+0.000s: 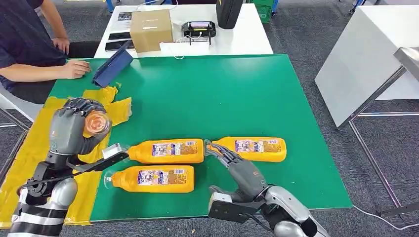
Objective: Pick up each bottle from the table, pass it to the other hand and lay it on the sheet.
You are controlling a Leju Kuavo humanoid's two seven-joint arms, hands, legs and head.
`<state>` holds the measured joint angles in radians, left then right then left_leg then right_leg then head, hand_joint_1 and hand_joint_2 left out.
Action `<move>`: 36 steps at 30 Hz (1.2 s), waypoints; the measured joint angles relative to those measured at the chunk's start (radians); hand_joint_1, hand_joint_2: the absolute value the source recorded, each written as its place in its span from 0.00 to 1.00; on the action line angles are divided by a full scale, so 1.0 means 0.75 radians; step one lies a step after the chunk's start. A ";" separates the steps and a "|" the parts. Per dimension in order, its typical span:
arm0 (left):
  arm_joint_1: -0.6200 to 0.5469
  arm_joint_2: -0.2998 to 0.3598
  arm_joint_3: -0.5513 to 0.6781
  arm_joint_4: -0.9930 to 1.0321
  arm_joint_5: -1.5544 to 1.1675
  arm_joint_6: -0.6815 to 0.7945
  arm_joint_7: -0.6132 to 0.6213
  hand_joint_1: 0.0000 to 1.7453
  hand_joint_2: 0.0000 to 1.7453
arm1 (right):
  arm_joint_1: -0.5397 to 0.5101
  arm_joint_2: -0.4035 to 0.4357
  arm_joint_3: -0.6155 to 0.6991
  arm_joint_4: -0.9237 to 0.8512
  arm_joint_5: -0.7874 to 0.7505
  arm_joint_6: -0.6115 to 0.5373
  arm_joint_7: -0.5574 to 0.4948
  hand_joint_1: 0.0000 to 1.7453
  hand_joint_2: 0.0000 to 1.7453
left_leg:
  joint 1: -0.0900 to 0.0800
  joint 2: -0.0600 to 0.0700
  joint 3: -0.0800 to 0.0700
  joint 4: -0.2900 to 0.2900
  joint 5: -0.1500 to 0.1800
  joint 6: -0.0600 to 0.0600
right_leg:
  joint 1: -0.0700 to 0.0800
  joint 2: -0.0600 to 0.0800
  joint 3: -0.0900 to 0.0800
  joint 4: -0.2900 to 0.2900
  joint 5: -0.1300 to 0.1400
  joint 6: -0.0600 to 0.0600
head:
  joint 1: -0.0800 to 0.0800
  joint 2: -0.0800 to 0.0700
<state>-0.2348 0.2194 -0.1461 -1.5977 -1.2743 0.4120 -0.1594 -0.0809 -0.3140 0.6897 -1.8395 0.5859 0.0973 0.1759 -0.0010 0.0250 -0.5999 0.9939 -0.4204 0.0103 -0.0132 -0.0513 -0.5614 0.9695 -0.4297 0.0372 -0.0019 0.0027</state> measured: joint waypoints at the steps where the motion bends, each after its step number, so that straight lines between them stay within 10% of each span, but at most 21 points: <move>1: -0.012 0.014 -0.012 0.026 -0.038 -0.005 0.010 1.00 1.00 | -0.001 -0.004 0.000 -0.001 -0.002 0.001 0.000 0.00 0.00 | 0.000 0.000 0.000 0.000 0.000 0.000 | 0.000 0.000 0.000 0.000 0.000 0.000 | 0.000 0.000; 26: -0.375 0.198 -0.394 0.902 -0.142 -0.412 0.053 1.00 1.00 | -0.078 -0.013 0.055 -0.004 -0.056 0.078 0.016 0.00 0.00 | 0.003 0.005 0.000 0.000 0.002 -0.002 | 0.003 0.004 0.000 0.001 0.003 -0.004 | 0.000 0.000; 27: -0.382 0.199 -0.396 0.915 -0.140 -0.413 0.053 0.00 1.00 | -0.080 -0.013 0.058 -0.003 -0.056 0.078 0.016 0.00 0.00 | 0.003 0.004 0.000 0.000 0.002 -0.002 | 0.003 0.004 -0.001 0.001 0.003 -0.004 | 0.000 0.000; 32: -0.401 0.200 -0.410 0.958 -0.111 -0.391 0.066 0.00 1.00 | -0.081 -0.013 0.068 0.003 -0.056 0.083 0.016 0.00 0.00 | 0.003 0.003 0.000 0.000 0.002 -0.003 | 0.003 0.004 -0.001 0.001 0.003 -0.004 | 0.000 0.000; 33: -0.402 0.200 -0.411 0.963 -0.101 -0.380 0.069 0.00 0.00 | -0.081 -0.013 0.070 0.004 -0.056 0.084 0.016 0.00 0.00 | 0.003 0.003 0.001 0.000 0.002 -0.003 | 0.003 0.004 -0.001 0.001 0.003 -0.004 | 0.000 0.000; 36: -0.403 0.200 -0.413 0.972 -0.096 -0.370 0.073 0.00 0.00 | -0.081 -0.013 0.072 0.005 -0.056 0.087 0.016 0.00 0.00 | 0.003 0.003 0.001 0.000 0.002 -0.003 | 0.003 0.004 0.000 0.001 0.003 -0.004 | 0.000 0.000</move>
<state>-0.5369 0.3696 -0.4555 -0.8690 -1.3466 0.1343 -0.1049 -0.1415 -0.3239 0.7439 -1.8360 0.5440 0.1629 0.1877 0.0012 0.0269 -0.5995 0.9938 -0.4186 0.0084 -0.0111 -0.0485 -0.5617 0.9701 -0.4272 0.0342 -0.0019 0.0027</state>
